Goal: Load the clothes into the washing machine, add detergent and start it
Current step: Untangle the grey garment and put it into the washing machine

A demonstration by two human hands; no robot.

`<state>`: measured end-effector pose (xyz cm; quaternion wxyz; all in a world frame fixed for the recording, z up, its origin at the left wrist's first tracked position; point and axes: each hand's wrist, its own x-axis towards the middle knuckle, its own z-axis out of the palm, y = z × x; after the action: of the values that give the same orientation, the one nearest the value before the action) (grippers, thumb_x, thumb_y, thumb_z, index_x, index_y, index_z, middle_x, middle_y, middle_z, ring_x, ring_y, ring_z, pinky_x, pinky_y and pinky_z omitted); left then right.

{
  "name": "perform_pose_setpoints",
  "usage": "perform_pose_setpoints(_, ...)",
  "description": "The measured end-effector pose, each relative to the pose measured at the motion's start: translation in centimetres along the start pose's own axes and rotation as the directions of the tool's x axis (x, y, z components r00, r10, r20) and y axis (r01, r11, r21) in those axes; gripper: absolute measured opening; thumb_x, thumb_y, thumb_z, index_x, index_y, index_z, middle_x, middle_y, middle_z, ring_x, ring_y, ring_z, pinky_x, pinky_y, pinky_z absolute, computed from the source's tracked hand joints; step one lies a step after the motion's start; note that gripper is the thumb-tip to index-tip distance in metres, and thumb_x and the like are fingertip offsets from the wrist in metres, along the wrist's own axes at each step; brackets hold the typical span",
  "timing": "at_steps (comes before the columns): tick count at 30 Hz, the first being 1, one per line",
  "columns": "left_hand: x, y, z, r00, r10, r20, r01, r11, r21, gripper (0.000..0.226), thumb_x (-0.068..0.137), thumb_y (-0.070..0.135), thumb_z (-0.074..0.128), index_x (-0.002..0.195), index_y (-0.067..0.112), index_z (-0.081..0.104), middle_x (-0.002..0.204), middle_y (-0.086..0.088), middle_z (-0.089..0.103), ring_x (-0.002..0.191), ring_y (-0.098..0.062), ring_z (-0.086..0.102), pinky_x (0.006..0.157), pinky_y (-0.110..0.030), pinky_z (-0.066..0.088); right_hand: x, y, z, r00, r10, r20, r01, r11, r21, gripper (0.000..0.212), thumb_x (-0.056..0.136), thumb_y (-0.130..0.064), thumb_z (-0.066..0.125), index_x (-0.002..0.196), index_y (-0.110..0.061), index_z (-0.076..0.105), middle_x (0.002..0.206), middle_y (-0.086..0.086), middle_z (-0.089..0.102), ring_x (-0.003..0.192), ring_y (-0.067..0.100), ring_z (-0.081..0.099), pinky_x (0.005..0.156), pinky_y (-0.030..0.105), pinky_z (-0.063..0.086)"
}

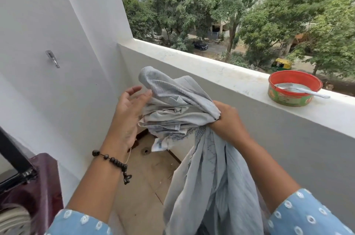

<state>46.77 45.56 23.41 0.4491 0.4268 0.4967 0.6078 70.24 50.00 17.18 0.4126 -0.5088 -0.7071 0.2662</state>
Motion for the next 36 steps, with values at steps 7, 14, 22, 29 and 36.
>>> perform_pose_setpoints(7,-2.1,2.8,1.4,0.856,0.352,0.379,-0.511,0.468,0.720,0.105,0.061,0.074,0.072,0.147,0.043,0.021,0.159,0.016,0.026,0.152,-0.004,0.013,0.122,-0.042,0.018,1.2,-2.2,-0.7,0.974,-0.074,0.215,0.168,0.871,-0.461,0.011,0.083,-0.030,0.061,0.089,-0.022,0.064,0.083,0.000,0.069,0.080,0.025,0.064,0.067,0.037,0.053)
perform_pose_setpoints(14,-0.5,-1.4,5.5,0.870,-0.082,0.486,-0.457,0.234,0.858,0.126,0.071,0.042,0.081,0.155,0.039,-0.013,0.107,0.008,0.067,0.115,-0.024,0.062,0.116,-0.058,0.029,0.7,-5.7,-1.1,0.942,-0.215,0.256,0.315,0.829,-0.462,0.044,0.077,-0.030,0.069,0.116,-0.025,0.048,0.083,-0.005,0.062,0.075,0.022,0.059,0.061,0.037,0.049)
perform_pose_setpoints(22,0.7,-1.6,4.3,0.911,0.280,0.303,-0.400,0.778,0.484,0.052,0.070,0.020,0.077,0.120,0.023,0.063,0.103,0.006,0.074,0.093,-0.011,0.071,0.083,-0.033,0.059,-0.9,-2.5,-2.3,0.909,-0.104,0.404,0.001,0.969,0.248,0.091,0.072,-0.026,0.084,0.140,-0.045,0.028,0.128,-0.012,0.055,0.112,0.006,0.060,0.095,0.033,0.050)
perform_pose_setpoints(29,1.8,-0.5,4.0,0.977,0.213,-0.016,-0.214,0.973,-0.087,0.032,0.081,0.012,0.059,0.111,0.008,0.068,0.101,-0.006,0.074,0.095,-0.022,0.071,0.078,-0.033,0.059,-3.6,2.0,1.2,0.785,0.015,0.619,-0.276,0.903,0.328,0.131,0.056,-0.042,0.086,0.149,-0.045,-0.007,0.138,-0.041,0.020,0.113,-0.034,0.034,0.093,0.001,0.037)
perform_pose_setpoints(36,1.1,-0.6,5.8,0.989,-0.148,0.013,0.117,0.723,-0.681,0.039,0.101,0.039,0.040,0.110,0.012,0.067,0.110,-0.012,0.073,0.105,-0.031,0.064,0.087,-0.042,0.054,-4.3,1.1,5.2,0.897,0.021,0.442,-0.283,0.795,0.536,0.130,0.054,-0.037,0.088,0.150,-0.046,0.001,0.145,-0.028,0.032,0.124,-0.015,0.044,0.098,0.013,0.040)
